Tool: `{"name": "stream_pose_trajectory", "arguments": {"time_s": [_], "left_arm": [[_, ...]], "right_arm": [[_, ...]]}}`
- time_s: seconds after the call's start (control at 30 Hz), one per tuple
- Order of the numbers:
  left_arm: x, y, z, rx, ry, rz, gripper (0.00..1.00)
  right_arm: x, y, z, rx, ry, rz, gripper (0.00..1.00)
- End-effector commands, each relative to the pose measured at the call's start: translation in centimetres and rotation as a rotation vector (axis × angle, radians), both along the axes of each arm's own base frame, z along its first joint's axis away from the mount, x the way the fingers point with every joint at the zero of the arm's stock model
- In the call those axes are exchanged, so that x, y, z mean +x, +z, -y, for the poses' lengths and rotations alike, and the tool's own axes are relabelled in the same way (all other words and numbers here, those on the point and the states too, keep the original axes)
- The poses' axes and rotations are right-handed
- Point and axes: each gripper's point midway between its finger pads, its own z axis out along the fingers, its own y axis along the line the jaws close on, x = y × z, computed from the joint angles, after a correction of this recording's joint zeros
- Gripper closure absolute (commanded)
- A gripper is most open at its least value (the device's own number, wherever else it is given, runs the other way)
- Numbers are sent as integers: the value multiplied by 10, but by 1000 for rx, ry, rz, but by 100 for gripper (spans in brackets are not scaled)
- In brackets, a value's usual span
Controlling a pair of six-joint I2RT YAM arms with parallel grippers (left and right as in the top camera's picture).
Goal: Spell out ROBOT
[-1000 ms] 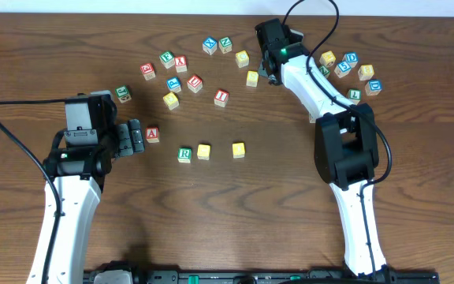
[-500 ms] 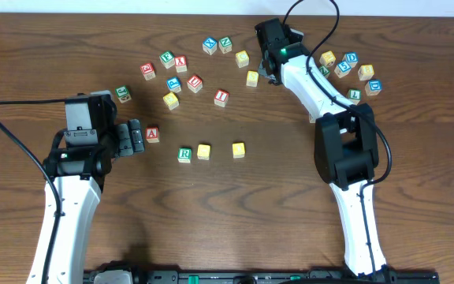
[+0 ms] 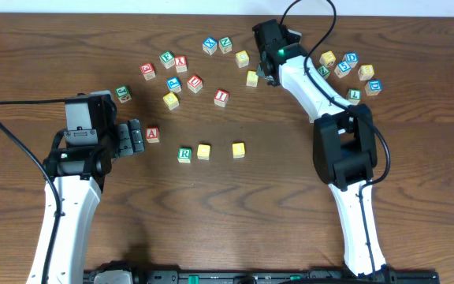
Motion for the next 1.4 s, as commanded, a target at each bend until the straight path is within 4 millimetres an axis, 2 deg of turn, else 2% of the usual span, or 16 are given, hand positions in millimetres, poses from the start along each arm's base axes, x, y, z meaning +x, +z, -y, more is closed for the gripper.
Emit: {"name": "stream_pose_trajectory", "arguments": {"time_s": [0.0,0.17,0.37,0.4,0.67,0.8,1.37], "left_arm": [[6,12,-2,7,1,30,4],[6,12,-2,7,1,30,4],[6,12,-2,7,1,30,4],[6,12,-2,7,1,30,4],[6,12,-2,7,1,30,4],[6,12,-2,7,1,30,4],[6,12,-2,7,1,30,4]], "right_arm": [[-4,2,-8,-56,40,3,76],[-1,35,-15,-84,62,65,73],[2,86,-19,-63,81,147,71],[1,108,-20,-60,88,180,71],[-12,164,-16,-40,90,241,70],[-16,166,-14,-45,91,229,69],[-20,141,-8,-70,87,161,66]]}}
